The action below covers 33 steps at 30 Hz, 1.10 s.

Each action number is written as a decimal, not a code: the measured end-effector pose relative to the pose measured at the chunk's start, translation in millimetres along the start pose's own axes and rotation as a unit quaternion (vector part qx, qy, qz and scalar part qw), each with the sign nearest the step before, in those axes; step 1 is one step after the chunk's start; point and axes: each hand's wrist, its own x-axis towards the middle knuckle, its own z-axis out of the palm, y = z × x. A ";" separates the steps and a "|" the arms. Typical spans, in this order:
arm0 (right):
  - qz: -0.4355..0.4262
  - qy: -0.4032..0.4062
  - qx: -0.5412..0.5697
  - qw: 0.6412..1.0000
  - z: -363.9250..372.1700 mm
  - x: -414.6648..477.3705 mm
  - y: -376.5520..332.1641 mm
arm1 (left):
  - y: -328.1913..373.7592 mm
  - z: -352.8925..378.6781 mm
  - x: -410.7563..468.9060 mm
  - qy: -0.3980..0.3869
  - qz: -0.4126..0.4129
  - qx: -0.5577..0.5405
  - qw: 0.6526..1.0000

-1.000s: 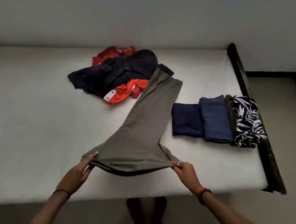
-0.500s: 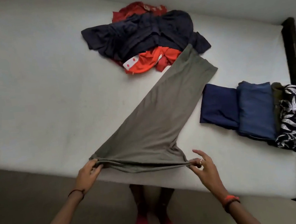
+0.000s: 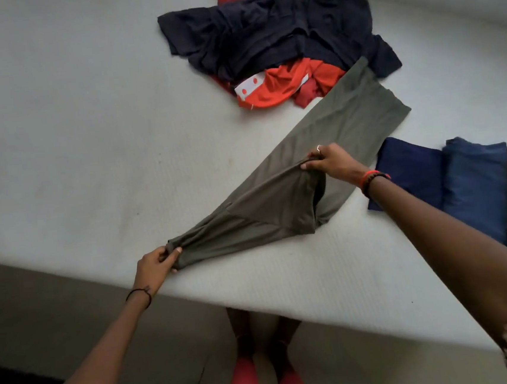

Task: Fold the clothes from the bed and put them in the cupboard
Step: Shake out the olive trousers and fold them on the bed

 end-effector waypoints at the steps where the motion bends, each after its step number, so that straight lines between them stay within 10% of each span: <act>1: 0.005 0.003 -0.014 1.000 3.2 15.6 -2.1 | 0.0 0.9 1.2 0.005 -0.002 -0.006 1.000; 12: -0.024 0.163 -0.099 0.981 65.5 24.4 -31.1 | 4.9 -4.6 9.4 0.056 0.080 0.236 0.967; 23: -0.188 -0.015 -0.145 0.971 238.9 -87.0 -77.8 | 48.7 -33.2 26.2 -0.216 -0.057 0.158 0.962; 33: -0.129 0.055 -0.068 0.988 262.2 -118.6 -120.4 | 105.4 -46.5 -7.3 -0.300 -0.047 0.133 0.943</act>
